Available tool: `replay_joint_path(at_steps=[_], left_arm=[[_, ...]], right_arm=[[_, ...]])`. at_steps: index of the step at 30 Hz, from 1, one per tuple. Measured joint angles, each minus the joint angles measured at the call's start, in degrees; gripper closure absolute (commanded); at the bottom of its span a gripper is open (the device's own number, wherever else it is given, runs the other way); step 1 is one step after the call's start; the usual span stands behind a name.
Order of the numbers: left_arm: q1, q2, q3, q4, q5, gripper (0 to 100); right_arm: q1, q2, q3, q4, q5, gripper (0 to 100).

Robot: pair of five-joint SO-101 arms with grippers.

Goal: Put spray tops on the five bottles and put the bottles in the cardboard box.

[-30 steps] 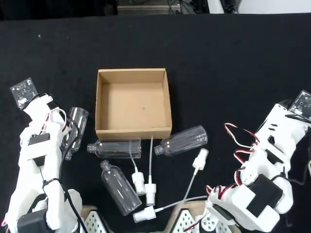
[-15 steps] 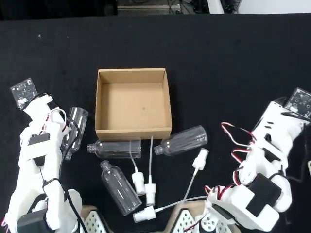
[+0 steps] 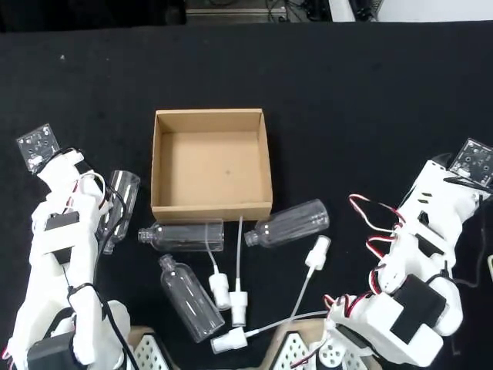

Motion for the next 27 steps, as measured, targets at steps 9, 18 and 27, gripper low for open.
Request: replay_joint_path(at_steps=[9,18,27], left_arm=[[0.00,0.00,0.00,0.00,0.00,97],[0.00,0.00,0.00,0.00,0.00,97],[0.00,0.00,0.00,0.00,0.00,97]], right_arm=[[0.00,0.00,0.00,0.00,0.00,67.7],[1.93,0.00,0.00,4.84,0.00,67.8],[1.93,0.00,-2.29,5.45,0.00,67.8]])
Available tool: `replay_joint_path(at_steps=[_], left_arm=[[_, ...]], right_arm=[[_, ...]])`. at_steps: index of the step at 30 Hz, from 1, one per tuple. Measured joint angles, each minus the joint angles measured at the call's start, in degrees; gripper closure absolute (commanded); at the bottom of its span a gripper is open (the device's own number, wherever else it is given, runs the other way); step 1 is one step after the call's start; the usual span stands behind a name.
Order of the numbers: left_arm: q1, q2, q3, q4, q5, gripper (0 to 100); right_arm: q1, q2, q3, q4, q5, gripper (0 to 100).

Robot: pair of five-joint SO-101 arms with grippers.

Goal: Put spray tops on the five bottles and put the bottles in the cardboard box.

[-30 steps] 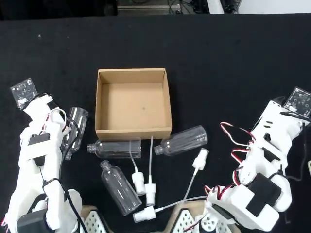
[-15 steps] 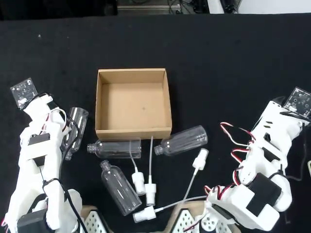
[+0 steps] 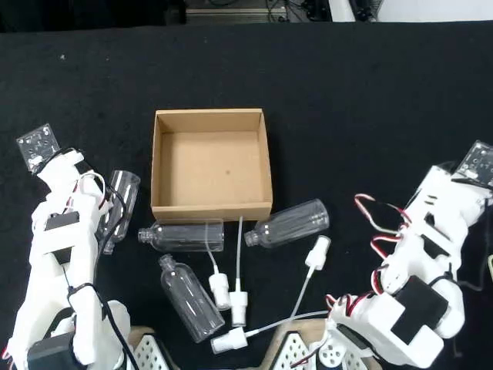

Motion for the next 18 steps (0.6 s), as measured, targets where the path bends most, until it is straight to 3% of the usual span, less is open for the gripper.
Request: replay_joint_path(at_steps=[18], left_arm=[[0.00,0.00,0.00,0.00,0.00,97]], right_arm=[[-1.14,3.78,-1.32,0.18,0.00,67.8]])
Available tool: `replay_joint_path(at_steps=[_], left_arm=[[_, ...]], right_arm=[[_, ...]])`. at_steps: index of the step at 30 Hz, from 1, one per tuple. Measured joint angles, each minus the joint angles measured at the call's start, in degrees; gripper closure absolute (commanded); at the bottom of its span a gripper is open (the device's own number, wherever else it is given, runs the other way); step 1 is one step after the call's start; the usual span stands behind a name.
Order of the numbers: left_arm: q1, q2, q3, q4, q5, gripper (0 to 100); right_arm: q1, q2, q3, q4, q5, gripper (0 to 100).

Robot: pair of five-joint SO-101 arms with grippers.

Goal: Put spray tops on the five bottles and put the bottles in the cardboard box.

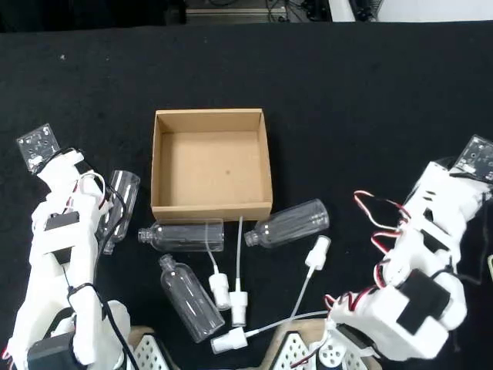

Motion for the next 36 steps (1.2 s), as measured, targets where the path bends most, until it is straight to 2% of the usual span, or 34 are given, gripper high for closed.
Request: replay_joint_path(at_steps=[12,18,36], left_arm=[[0.00,0.00,0.00,0.00,0.00,97],[0.00,0.00,0.00,0.00,0.00,97],[0.00,0.00,0.00,0.00,0.00,97]], right_arm=[[0.09,0.70,0.00,-2.37,0.00,67.8],[-0.09,1.32,-1.32,-2.55,0.00,72.7],[-0.09,1.41,-2.73,-2.55,0.00,72.6]])
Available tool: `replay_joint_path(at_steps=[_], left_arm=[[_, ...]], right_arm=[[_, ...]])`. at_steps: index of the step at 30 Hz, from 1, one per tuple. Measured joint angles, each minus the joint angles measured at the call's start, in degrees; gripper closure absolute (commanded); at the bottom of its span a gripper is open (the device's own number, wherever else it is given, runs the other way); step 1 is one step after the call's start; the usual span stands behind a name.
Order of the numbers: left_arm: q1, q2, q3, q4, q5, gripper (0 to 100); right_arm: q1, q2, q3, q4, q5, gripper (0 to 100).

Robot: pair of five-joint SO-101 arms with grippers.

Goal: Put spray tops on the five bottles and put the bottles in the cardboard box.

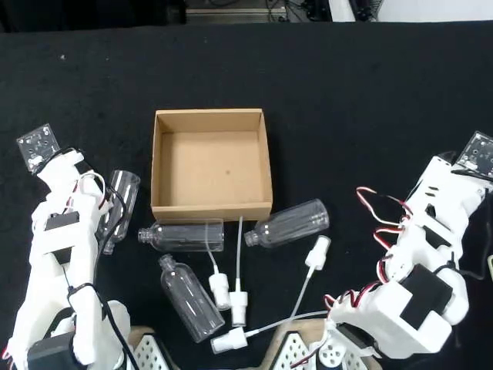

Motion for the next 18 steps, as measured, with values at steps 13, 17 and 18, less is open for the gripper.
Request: replay_joint_path(at_steps=[13,17,18], left_arm=[[0.00,0.00,0.00,0.00,0.00,97],[0.00,0.00,0.00,0.00,0.00,97],[0.00,0.00,0.00,0.00,0.00,97]], right_arm=[[0.00,2.29,0.00,0.00,0.00,73.0],[0.00,4.57,0.00,0.00,0.00,77.9],[0.00,4.92,0.00,-0.09,0.00,79.4]])
